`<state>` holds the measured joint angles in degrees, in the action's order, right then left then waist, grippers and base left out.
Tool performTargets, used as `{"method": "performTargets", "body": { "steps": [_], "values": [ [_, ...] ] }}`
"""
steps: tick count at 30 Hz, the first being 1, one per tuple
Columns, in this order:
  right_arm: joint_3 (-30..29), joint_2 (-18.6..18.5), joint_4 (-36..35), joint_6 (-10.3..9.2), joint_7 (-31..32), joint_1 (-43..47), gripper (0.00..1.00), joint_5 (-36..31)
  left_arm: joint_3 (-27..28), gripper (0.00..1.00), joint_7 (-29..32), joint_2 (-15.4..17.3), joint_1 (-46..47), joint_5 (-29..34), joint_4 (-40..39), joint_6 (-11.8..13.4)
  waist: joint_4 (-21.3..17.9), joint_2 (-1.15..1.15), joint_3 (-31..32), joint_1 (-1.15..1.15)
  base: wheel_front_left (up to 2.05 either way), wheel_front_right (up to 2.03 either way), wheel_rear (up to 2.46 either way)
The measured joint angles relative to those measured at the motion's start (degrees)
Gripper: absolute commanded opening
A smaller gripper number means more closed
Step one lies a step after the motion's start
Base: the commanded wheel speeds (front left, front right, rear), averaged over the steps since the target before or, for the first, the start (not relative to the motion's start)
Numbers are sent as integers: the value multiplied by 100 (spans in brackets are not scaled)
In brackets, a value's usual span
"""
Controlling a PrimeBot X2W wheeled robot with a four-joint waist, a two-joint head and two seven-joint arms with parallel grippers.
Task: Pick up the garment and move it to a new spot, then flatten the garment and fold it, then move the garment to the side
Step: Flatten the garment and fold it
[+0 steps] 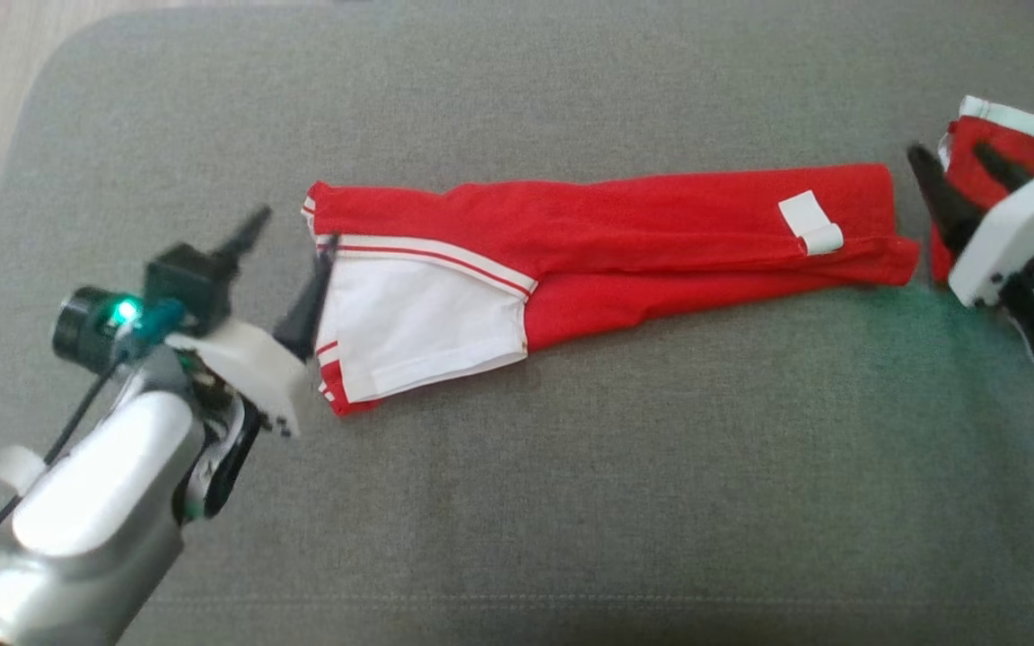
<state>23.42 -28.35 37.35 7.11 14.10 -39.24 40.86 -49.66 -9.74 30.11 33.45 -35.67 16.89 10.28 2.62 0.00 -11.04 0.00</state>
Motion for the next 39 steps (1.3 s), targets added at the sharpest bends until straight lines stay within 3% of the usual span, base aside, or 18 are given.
{"method": "performTargets", "body": {
  "steps": [9,14,18,23,31,39],
  "values": [
    [-539,566,-751,0,-1470,313,100,-490,1519,100,-455,-645,-495,-249,-309,717,-13,0,229,0,0,0,0],
    [-824,981,-935,0,-1922,883,100,-1089,2535,100,-474,-1223,-1296,305,-837,777,-28,0,261,0,0,0,0],
    [-1010,1232,-958,0,-1929,1165,100,-1438,2947,100,-481,-1591,-1823,687,-916,524,15,0,223,0,0,0,0],
    [-1432,1445,-943,0,-1708,1163,100,-1619,3118,100,-482,-1725,-1837,1087,-799,129,113,0,104,0,0,0,0],
    [-2517,1872,-16,0,-1101,973,100,-1815,3218,100,-492,-2034,-1717,1363,-561,-286,288,0,-174,0,0,0,0],
    [-3616,1947,857,0,-1053,416,100,-2651,3397,100,-492,-2252,-1561,1595,-345,-588,500,0,-483,0,0,0,0]
  ]
}}
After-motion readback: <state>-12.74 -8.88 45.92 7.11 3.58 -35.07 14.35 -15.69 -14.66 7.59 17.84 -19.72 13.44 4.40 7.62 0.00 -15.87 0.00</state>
